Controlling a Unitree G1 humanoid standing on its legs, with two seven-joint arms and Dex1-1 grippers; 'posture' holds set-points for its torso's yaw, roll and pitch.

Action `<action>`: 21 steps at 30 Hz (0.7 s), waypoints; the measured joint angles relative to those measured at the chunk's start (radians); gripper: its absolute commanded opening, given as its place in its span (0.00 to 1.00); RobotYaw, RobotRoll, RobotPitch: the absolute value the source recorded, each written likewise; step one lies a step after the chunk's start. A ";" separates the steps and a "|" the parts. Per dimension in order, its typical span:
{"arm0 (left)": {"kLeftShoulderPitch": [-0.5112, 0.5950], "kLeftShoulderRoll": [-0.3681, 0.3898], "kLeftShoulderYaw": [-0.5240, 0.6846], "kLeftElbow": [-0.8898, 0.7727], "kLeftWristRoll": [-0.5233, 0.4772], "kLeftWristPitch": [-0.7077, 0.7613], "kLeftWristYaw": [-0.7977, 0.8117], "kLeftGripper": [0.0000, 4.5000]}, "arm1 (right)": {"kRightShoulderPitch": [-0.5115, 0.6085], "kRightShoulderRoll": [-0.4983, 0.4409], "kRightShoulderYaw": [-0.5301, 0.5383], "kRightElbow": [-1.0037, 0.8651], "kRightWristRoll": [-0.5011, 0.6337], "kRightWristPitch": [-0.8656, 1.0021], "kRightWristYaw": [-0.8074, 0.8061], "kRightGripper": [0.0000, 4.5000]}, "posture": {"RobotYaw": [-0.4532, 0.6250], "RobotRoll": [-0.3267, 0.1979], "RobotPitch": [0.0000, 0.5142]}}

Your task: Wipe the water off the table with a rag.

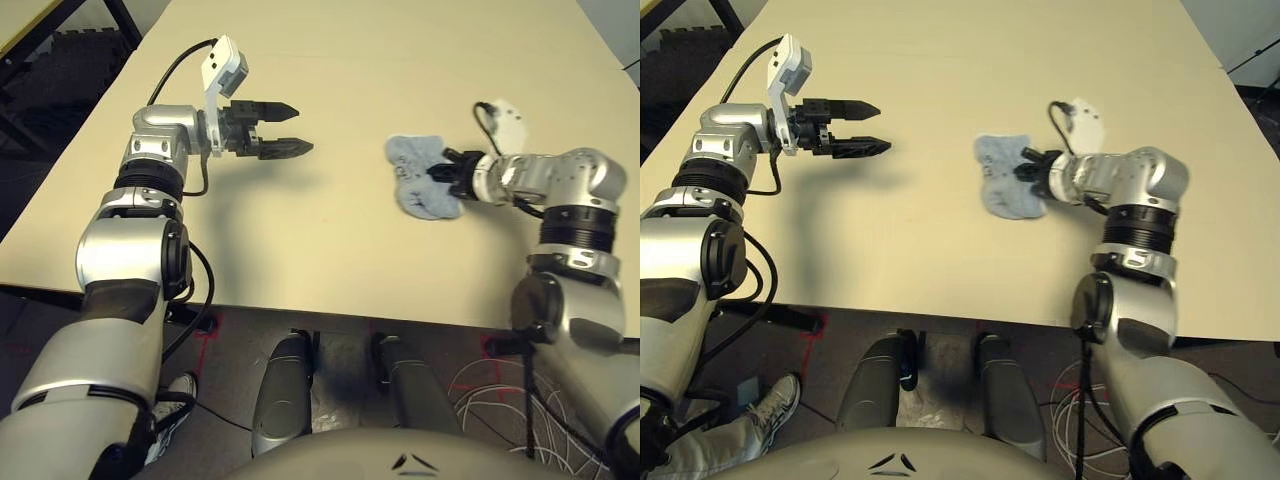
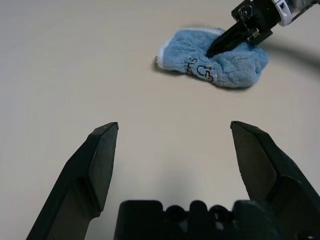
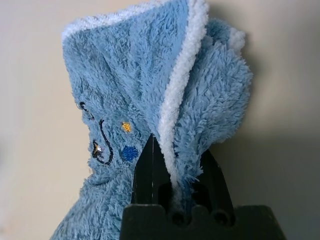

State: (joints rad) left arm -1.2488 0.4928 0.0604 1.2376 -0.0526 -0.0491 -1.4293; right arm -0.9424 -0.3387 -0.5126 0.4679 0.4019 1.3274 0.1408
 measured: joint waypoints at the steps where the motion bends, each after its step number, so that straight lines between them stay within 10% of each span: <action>1: -0.001 -0.001 0.000 0.000 0.000 0.000 0.002 1.00 | -0.021 0.014 -0.009 0.005 0.001 0.001 -0.009 0.01 | 0.39 0.62 0.39; 14: -0.017 -0.017 -0.001 0.000 0.000 0.000 0.003 1.00 | -0.168 0.454 -0.101 -0.196 0.101 0.167 -0.154 0.01 | 0.40 0.62 0.40; 21: -0.016 -0.011 -0.001 0.000 0.000 0.000 0.002 1.00 | -0.077 0.443 -0.101 -0.170 0.083 0.160 -0.183 0.01 | 0.39 0.62 0.41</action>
State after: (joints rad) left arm -1.2646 0.4822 0.0598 1.2376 -0.0526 -0.0492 -1.4270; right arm -1.0193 0.1047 -0.6140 0.2975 0.4849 1.4877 -0.0426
